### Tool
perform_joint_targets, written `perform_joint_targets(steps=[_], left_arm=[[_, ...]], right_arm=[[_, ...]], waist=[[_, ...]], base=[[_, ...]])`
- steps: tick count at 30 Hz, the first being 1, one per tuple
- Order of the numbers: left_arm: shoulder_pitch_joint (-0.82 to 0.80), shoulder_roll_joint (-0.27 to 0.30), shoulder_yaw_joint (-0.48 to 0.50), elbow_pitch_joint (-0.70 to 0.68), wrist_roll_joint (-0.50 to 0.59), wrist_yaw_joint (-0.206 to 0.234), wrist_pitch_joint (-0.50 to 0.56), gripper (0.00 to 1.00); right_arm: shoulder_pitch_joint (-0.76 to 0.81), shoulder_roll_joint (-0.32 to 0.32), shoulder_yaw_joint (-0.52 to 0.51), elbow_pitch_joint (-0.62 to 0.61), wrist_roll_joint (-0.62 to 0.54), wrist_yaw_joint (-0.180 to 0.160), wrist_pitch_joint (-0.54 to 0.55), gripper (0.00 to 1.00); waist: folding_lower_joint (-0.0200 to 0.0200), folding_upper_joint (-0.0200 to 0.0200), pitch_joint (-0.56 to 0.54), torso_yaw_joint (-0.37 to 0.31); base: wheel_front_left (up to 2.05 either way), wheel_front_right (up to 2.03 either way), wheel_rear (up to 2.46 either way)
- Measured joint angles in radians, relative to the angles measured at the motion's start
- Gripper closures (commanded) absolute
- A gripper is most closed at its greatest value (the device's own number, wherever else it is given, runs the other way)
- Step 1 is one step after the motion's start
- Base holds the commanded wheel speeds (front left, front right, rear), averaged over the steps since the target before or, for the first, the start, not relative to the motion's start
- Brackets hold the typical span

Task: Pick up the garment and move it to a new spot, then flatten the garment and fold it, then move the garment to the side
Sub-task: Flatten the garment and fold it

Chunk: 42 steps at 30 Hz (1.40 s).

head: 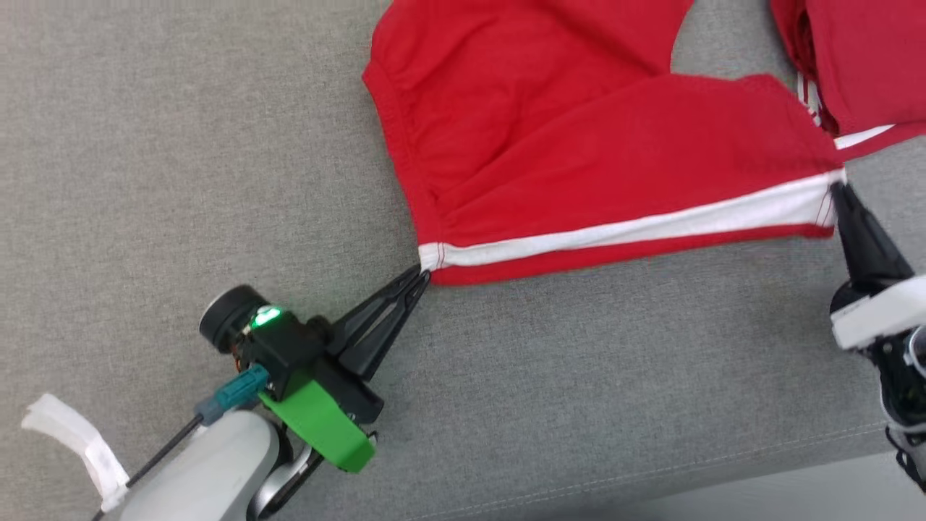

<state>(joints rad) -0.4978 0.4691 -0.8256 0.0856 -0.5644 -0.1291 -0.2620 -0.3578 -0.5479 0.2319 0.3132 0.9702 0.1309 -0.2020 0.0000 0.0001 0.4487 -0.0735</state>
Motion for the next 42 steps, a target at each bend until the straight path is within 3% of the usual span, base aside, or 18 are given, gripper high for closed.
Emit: perform_joint_targets(steps=[9, 13, 17, 26, 34, 42], left_arm=[[0.201, -0.017, 0.068, -0.035, 0.04, 0.0, 0.0, 1.0], [0.227, -0.019, 0.035, -0.069, 0.047, 0.0, 0.0, 1.0], [0.225, -0.013, -0.041, -0.083, -0.019, 0.0, 0.0, 1.0], [0.087, -0.027, -0.142, -0.128, -0.329, 0.0, 0.066, 1.0], [-0.08, -0.125, -0.113, -0.054, -0.682, 0.0, 0.162, 1.0], [-0.191, -0.179, -0.077, 0.017, -0.887, 0.0, 0.232, 1.0]], right_arm=[[0.181, -0.021, 0.049, -0.062, 0.013, 0.0, 0.008, 1.0], [0.245, -0.069, 0.003, -0.108, 0.022, 0.0, 0.041, 1.0], [0.297, -0.109, -0.065, -0.16, 0.026, 0.0, 0.158, 1.0], [0.222, -0.151, -0.267, -0.243, 0.041, 0.0, 0.599, 1.0], [-0.078, -0.083, -0.347, -0.133, -0.059, 0.0, 0.971, 1.0], [-0.376, 0.003, -0.392, 0.011, -0.244, 0.0, 1.169, 1.0]], waist=[[0.0, 0.0, -0.106, -0.01], [0.0, 0.0, -0.15, -0.007], [0.0, 0.0, -0.18, 0.006], [0.0, 0.0, -0.168, 0.069], [0.0, 0.0, -0.114, 0.141], [0.0, 0.0, -0.045, 0.215]], base=[[0.0, 0.0, 0.0], [0.0, 0.0, 0.0], [0.0, 0.0, 0.0], [0.0, 0.0, 0.0], [0.0, 0.0, 0.0], [0.0, 0.0, 0.0]])
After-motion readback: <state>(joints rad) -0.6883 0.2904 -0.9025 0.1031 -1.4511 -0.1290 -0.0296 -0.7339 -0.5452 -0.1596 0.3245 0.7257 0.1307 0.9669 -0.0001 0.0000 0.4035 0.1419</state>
